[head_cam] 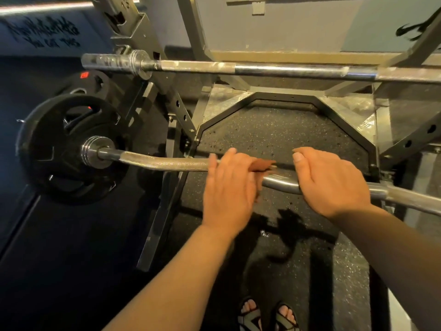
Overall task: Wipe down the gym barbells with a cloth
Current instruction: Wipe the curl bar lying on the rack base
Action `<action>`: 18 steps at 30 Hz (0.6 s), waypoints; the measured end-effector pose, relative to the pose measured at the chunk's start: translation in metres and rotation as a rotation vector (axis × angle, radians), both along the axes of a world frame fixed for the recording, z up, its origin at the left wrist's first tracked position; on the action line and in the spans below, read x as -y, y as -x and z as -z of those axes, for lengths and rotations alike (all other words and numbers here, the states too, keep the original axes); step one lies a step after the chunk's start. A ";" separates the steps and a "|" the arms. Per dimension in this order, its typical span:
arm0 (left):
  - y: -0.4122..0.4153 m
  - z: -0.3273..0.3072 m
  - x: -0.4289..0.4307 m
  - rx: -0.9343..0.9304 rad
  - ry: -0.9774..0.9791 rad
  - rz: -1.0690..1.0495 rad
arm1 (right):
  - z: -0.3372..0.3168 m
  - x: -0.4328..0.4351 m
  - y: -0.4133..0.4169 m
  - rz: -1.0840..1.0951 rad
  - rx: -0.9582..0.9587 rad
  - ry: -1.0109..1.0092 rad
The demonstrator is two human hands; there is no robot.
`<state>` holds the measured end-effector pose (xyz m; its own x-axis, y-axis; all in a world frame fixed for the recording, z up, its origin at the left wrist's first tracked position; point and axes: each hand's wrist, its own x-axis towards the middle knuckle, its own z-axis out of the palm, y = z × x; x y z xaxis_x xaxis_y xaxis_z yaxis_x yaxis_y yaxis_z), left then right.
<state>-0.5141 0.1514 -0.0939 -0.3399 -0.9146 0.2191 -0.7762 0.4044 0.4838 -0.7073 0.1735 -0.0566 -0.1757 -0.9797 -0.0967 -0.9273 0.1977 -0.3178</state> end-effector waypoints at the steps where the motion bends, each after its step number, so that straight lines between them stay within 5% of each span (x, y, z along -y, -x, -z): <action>1: -0.012 0.000 0.009 0.015 0.010 -0.075 | -0.001 -0.001 0.000 -0.001 0.006 -0.001; 5: -0.004 -0.001 0.012 -0.148 -0.034 -0.334 | 0.000 -0.002 -0.001 0.003 0.011 0.012; 8: 0.039 0.000 -0.007 -0.272 -0.075 -0.318 | 0.002 0.000 -0.002 0.017 -0.001 0.006; 14: 0.029 -0.004 -0.025 -0.144 -0.099 0.133 | 0.000 0.001 -0.005 0.044 0.012 0.017; 18: 0.003 -0.003 0.004 -0.053 -0.041 -0.092 | 0.001 0.002 0.002 0.026 0.021 -0.002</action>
<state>-0.5169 0.1469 -0.0913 -0.2426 -0.9500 0.1963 -0.7818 0.3113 0.5402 -0.7091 0.1713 -0.0579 -0.1991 -0.9746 -0.1025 -0.9151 0.2223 -0.3363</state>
